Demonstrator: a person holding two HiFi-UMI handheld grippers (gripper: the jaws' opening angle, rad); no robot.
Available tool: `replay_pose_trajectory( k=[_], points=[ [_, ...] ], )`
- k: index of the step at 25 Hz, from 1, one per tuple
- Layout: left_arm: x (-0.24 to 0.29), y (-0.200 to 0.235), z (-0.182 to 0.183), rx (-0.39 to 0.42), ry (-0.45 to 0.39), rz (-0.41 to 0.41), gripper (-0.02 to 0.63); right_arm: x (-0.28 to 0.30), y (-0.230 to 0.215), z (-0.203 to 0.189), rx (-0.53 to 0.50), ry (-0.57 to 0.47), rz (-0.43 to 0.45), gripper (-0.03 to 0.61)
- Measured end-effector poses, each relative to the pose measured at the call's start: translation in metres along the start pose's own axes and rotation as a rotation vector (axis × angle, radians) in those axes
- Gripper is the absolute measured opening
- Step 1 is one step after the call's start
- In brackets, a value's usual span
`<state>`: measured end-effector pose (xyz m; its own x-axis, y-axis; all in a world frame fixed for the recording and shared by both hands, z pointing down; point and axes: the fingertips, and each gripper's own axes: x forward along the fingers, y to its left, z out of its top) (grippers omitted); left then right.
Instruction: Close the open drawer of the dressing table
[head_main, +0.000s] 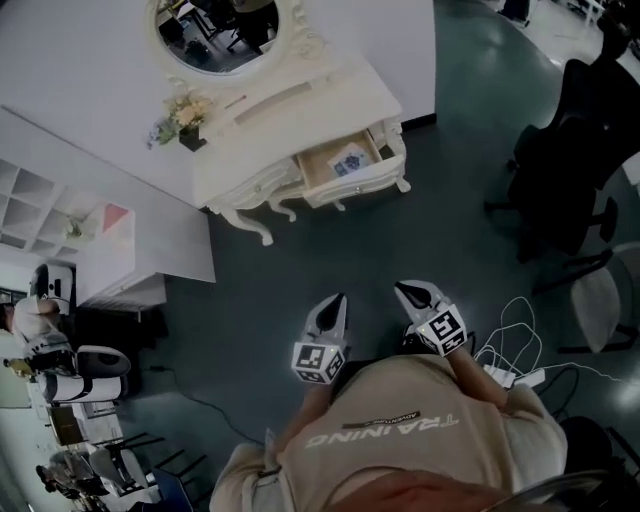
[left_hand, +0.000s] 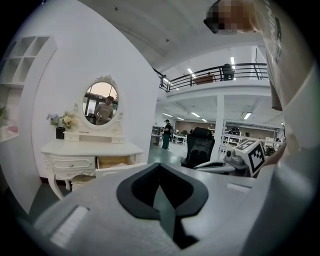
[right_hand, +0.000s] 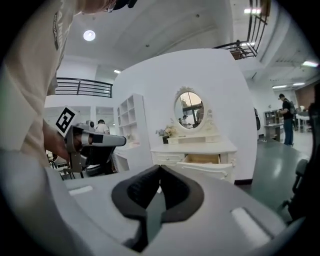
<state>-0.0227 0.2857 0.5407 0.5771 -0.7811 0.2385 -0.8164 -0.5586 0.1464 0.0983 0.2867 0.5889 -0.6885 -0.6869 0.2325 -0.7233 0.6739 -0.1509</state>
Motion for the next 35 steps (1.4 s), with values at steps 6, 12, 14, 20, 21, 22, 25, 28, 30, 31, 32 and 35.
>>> replay_pose_trajectory(
  k=[6, 12, 14, 20, 21, 22, 25, 28, 30, 31, 32, 35],
  points=[
    [0.065, 0.007, 0.007, -0.066, 0.018, -0.008, 0.0, 0.005, -0.059, -0.009, 0.029, 0.063, -0.01, 0.005],
    [0.1, 0.054, 0.027, -0.054, 0.015, -0.022, 0.0, 0.058, -0.091, 0.023, 0.057, 0.038, -0.017, 0.005],
    [0.113, 0.071, 0.03, -0.06, 0.011, -0.042, 0.0, 0.077, -0.096, 0.031, 0.054, 0.033, -0.028, 0.005],
    [0.143, 0.119, 0.076, -0.015, -0.044, -0.147, 0.0, 0.132, -0.114, 0.073, 0.085, -0.011, -0.101, 0.005],
    [0.148, 0.128, 0.081, 0.006, -0.049, -0.158, 0.0, 0.143, -0.118, 0.08, 0.076, -0.018, -0.112, 0.005],
    [0.153, 0.138, 0.084, 0.023, -0.051, -0.168, 0.0, 0.155, -0.124, 0.087, 0.069, -0.026, -0.125, 0.005],
    [0.17, 0.171, 0.088, 0.045, -0.044, -0.199, 0.0, 0.192, -0.138, 0.103, 0.071, -0.057, -0.171, 0.005],
    [0.179, 0.205, 0.083, 0.044, -0.02, -0.223, 0.0, 0.224, -0.145, 0.106, 0.108, -0.065, -0.216, 0.005],
    [0.187, 0.227, 0.073, 0.036, -0.004, -0.229, 0.0, 0.241, -0.148, 0.097, 0.132, -0.033, -0.236, 0.005],
    [0.191, 0.237, 0.068, 0.025, 0.006, -0.227, 0.0, 0.247, -0.149, 0.091, 0.143, -0.012, -0.239, 0.005],
    [0.195, 0.245, 0.063, 0.01, 0.016, -0.222, 0.0, 0.251, -0.149, 0.086, 0.151, 0.008, -0.238, 0.005],
    [0.206, 0.264, 0.063, -0.017, 0.016, -0.194, 0.0, 0.258, -0.162, 0.078, 0.163, 0.039, -0.243, 0.005]
  ],
)
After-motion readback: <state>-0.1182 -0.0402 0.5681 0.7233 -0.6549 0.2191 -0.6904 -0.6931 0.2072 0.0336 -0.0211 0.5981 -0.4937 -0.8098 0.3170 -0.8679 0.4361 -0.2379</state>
